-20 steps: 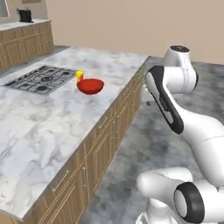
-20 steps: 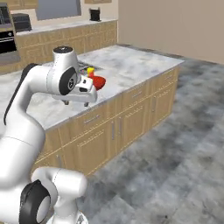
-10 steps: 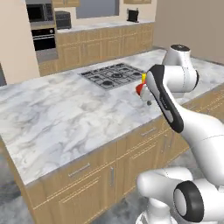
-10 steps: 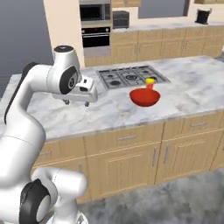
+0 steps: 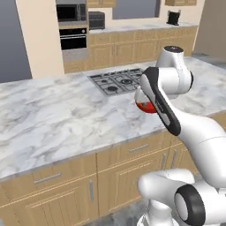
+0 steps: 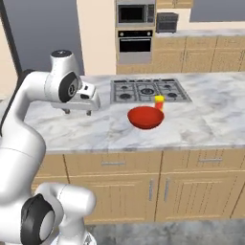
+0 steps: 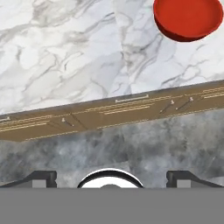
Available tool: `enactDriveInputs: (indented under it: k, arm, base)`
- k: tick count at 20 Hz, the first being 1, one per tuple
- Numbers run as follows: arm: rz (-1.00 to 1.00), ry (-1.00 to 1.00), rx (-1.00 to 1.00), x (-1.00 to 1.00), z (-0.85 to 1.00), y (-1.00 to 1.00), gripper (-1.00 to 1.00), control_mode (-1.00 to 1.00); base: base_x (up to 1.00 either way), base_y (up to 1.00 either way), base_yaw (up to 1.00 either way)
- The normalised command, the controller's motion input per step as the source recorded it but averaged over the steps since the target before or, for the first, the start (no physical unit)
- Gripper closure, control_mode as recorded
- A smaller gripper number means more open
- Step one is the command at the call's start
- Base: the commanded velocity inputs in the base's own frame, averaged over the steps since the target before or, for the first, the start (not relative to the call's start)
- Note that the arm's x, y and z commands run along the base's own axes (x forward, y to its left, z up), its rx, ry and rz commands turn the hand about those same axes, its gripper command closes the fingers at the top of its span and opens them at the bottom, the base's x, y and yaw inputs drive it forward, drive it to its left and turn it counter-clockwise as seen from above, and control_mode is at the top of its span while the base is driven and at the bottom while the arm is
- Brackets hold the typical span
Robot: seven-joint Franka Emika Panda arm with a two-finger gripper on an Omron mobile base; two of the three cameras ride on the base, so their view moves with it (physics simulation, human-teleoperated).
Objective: Pick the cup and bowl from the counter and place them on the counter next to the sink.
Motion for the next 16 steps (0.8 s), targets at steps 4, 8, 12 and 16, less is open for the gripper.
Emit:
enactDriveInputs:
  k: [4,8,12,16]
  arm:
    - [0.00,0.00,0.00,0.00,0.00,0.00,-1.00,1.00]
    - [0.00,0.00,0.00,0.00,0.00,0.00,-1.00,1.00]
    - [0.00,0.00,0.00,0.00,0.00,0.00,-1.00,1.00]
    - [0.00,0.00,0.00,0.00,0.00,0.00,-1.00,1.00]
  base:
    - [0.19,-1.00,0.23]
    - [0.32,-0.96,0.29]
    - [0.47,-0.65,0.45]
    - [0.63,-0.48,0.46]
